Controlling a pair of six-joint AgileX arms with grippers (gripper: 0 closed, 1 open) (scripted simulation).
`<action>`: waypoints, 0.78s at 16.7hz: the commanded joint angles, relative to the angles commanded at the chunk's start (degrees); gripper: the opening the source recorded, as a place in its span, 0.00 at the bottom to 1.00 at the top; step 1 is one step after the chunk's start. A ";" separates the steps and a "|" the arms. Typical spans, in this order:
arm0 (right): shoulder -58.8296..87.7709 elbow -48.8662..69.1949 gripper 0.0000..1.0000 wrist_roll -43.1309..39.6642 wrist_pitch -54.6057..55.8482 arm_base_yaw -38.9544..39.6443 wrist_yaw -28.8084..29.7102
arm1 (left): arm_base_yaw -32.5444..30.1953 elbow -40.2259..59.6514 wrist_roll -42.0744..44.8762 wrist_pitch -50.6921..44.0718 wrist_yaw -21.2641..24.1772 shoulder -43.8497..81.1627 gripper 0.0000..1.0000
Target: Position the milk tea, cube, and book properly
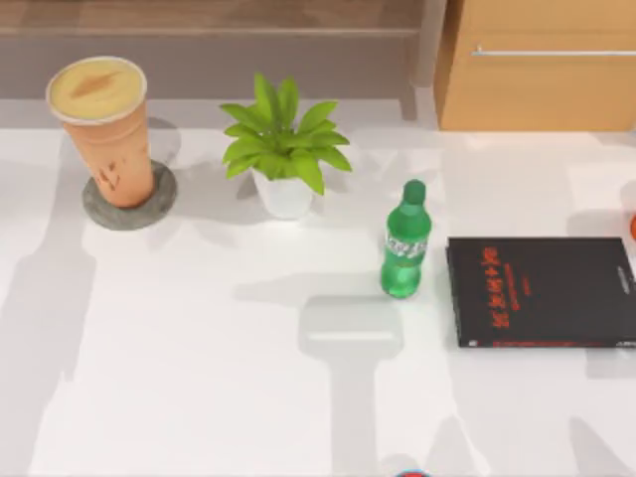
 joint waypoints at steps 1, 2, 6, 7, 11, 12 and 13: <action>0.00 0.00 1.00 0.00 0.00 0.00 0.00 | 0.01 -1.57 0.00 0.22 0.01 -0.95 1.00; 0.00 0.00 1.00 0.00 0.00 0.00 0.00 | 0.03 -2.79 0.01 0.50 0.01 -2.04 1.00; 0.00 0.00 1.00 0.00 0.00 0.00 0.00 | 0.06 -3.85 0.02 0.95 0.02 -3.16 1.00; 0.00 0.00 1.00 0.00 0.00 0.00 0.00 | -0.03 -3.63 0.02 0.87 0.01 -2.89 1.00; 0.00 0.00 1.00 0.00 0.00 0.00 0.00 | -0.10 -6.29 0.00 0.88 0.05 -5.97 1.00; 0.00 0.00 1.00 0.00 0.00 0.00 0.00 | -0.10 -8.25 0.00 0.86 0.03 -8.05 1.00; 0.00 0.00 1.00 0.00 0.00 0.00 0.00 | -0.09 -10.78 0.00 0.81 0.00 -10.70 1.00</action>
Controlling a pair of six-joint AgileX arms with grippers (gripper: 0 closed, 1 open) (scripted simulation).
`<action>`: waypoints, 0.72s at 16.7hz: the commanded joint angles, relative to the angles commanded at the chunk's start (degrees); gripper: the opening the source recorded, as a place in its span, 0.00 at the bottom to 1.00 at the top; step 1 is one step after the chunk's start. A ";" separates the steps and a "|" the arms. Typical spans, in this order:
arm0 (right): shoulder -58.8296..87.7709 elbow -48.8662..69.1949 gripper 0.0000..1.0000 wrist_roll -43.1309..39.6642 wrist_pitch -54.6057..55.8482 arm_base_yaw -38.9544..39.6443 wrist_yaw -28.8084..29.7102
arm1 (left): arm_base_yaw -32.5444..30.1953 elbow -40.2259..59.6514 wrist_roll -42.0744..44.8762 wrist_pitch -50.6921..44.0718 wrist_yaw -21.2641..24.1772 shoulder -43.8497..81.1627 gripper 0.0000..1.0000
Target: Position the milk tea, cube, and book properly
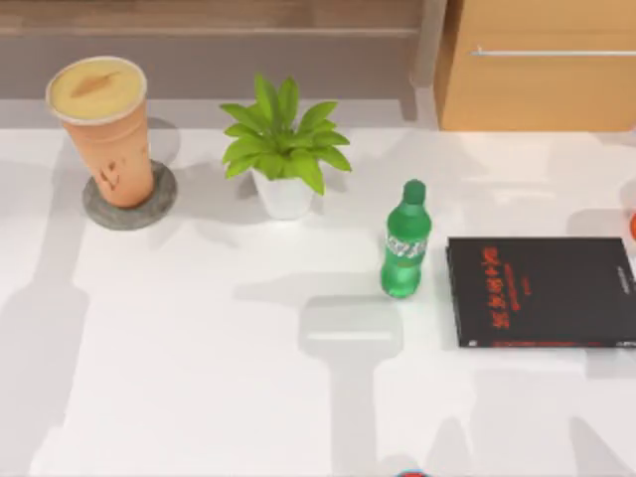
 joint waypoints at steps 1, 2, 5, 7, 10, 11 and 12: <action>0.00 0.00 1.00 0.00 0.00 0.00 0.00 | 0.02 -3.08 -0.01 -0.11 -0.05 -3.23 1.00; 0.00 0.00 1.00 0.00 0.00 0.00 0.00 | 0.05 -6.69 -0.02 -0.29 -0.11 -7.03 1.00; 0.00 0.00 1.00 0.00 0.00 0.00 0.00 | 0.16 -20.60 -0.13 -1.30 -0.34 -21.72 1.00; 0.00 0.00 1.00 0.00 0.00 0.00 0.00 | 0.24 -31.86 -0.25 -2.33 -0.51 -33.42 1.00; 0.00 0.00 1.00 0.00 0.00 0.00 0.00 | 0.37 -49.86 -0.47 -4.04 -0.79 -52.02 1.00; 0.00 0.00 1.00 0.00 0.00 0.00 0.00 | 0.41 -55.72 -0.53 -4.54 -0.88 -58.13 1.00; 0.00 0.00 1.00 0.00 0.00 0.00 0.00 | 0.46 -61.30 -0.59 -4.98 -0.97 -64.02 1.00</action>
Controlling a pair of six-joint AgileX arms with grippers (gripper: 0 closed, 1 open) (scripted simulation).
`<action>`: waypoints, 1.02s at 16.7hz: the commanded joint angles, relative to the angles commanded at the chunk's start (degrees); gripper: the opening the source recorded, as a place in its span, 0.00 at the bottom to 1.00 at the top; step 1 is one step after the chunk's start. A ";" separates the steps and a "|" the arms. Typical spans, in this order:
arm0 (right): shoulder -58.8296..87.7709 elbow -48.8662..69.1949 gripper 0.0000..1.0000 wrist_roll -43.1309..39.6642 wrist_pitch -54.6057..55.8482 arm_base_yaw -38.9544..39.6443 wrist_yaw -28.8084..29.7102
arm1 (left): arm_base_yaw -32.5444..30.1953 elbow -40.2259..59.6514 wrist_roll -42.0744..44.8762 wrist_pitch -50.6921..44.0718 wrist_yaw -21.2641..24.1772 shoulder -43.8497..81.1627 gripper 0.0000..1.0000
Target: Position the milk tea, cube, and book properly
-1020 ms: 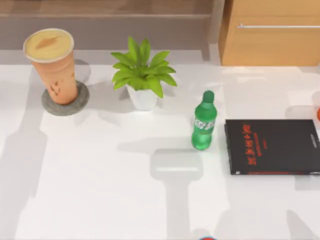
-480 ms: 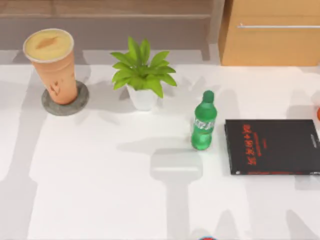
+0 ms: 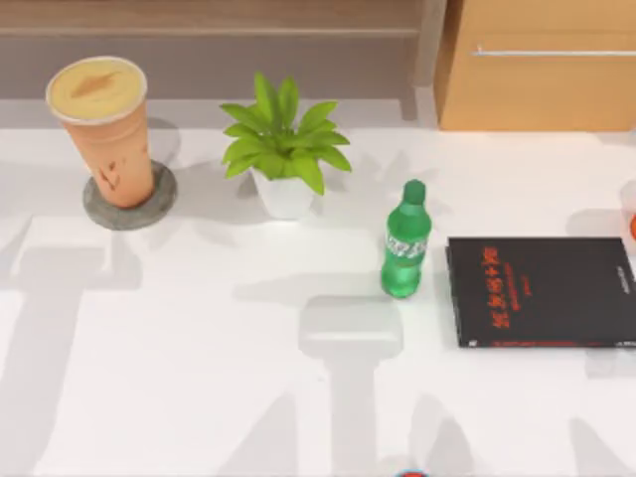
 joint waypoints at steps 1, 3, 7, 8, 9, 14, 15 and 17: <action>0.00 0.00 1.00 0.00 0.00 0.00 0.00 | 0.04 -5.19 -0.05 -0.35 -0.09 -5.55 1.00; 0.00 0.00 1.00 0.00 0.00 0.00 0.00 | 0.11 -14.14 -0.11 -0.75 -0.24 -15.16 1.00; 0.00 0.00 1.00 0.00 0.00 0.00 0.00 | 0.24 -25.46 -0.10 -0.67 -0.50 -27.34 1.00; 0.00 0.00 1.00 0.00 0.00 0.00 0.00 | 0.26 -26.89 -0.09 -0.57 -0.53 -28.88 1.00; 0.00 0.00 1.00 0.00 0.00 0.00 0.00 | 0.27 -27.77 -0.09 -0.50 -0.55 -29.82 1.00; 0.00 0.00 1.00 0.00 0.00 0.00 0.00 | 0.27 -28.08 -0.08 -0.47 -0.56 -30.16 1.00; 0.00 0.00 1.00 0.00 0.00 0.00 0.00 | 0.27 -28.08 -0.08 -0.47 -0.56 -30.16 1.00; 1.76 1.73 1.00 0.03 0.95 -0.49 -0.61 | 0.27 -28.08 -0.08 -0.47 -0.56 -30.16 1.00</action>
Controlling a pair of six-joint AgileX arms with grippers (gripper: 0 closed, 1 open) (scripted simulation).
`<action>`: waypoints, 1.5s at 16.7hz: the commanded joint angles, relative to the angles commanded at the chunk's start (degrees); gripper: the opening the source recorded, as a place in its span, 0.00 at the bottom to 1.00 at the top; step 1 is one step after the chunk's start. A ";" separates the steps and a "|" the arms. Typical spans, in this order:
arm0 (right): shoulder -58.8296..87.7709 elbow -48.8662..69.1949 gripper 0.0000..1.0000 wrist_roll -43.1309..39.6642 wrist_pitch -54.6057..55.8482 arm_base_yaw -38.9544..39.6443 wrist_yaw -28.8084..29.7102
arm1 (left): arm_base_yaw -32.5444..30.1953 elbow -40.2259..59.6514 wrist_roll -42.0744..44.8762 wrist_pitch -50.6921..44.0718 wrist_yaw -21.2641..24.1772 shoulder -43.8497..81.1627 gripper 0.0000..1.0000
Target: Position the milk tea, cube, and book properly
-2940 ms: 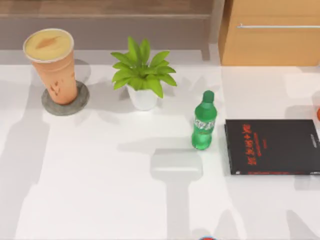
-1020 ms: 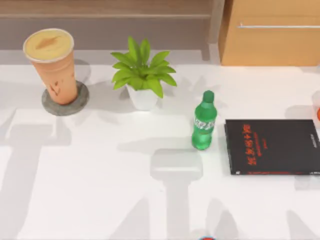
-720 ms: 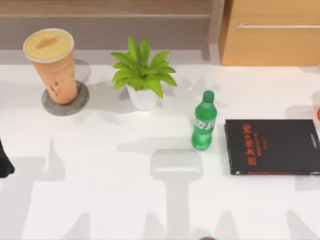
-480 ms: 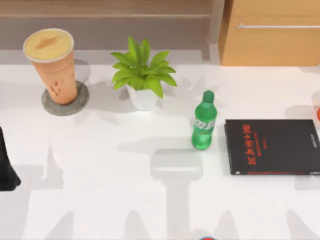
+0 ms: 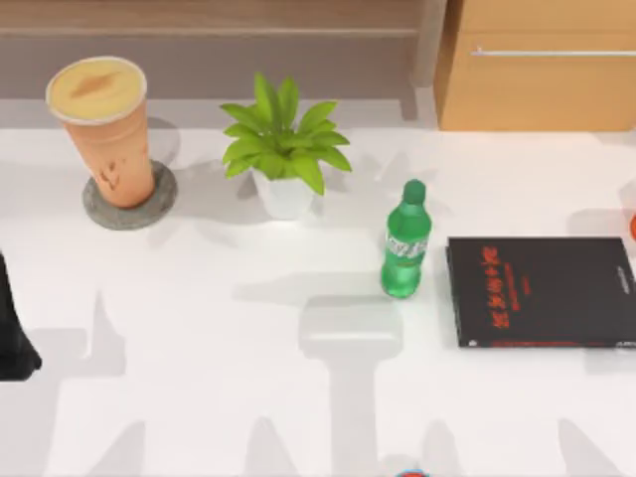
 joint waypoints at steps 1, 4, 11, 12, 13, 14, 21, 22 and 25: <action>1.80 1.76 1.00 0.01 0.87 -0.49 -0.56 | 0.00 0.00 0.00 0.00 0.00 0.00 1.00; 10.89 9.86 1.00 -0.05 4.53 -2.88 -2.95 | 0.00 0.00 0.00 0.00 0.00 0.00 1.00; 49.97 36.94 1.00 -0.60 15.80 -11.67 -11.03 | 0.00 0.00 0.00 0.00 0.00 0.00 1.00; 56.45 41.07 1.00 -0.68 17.46 -13.04 -12.28 | 0.00 0.00 0.00 0.00 0.00 0.00 1.00; 62.87 45.17 1.00 -0.76 19.11 -14.40 -13.53 | 0.00 0.00 0.00 0.00 0.00 0.00 1.00; 69.18 49.22 1.00 -0.82 20.73 -15.74 -14.75 | 0.00 0.00 0.00 0.00 0.00 0.00 1.00; 104.56 72.79 1.00 -0.78 30.31 -23.33 -21.70 | 0.00 0.00 0.00 0.00 0.00 0.00 1.00; 107.63 74.97 1.00 -0.73 31.26 -24.03 -22.33 | 0.00 0.00 0.00 0.00 0.00 0.00 1.00; 113.20 79.12 1.00 -0.61 33.15 -25.37 -23.55 | 0.00 0.00 0.00 0.00 0.00 0.00 1.00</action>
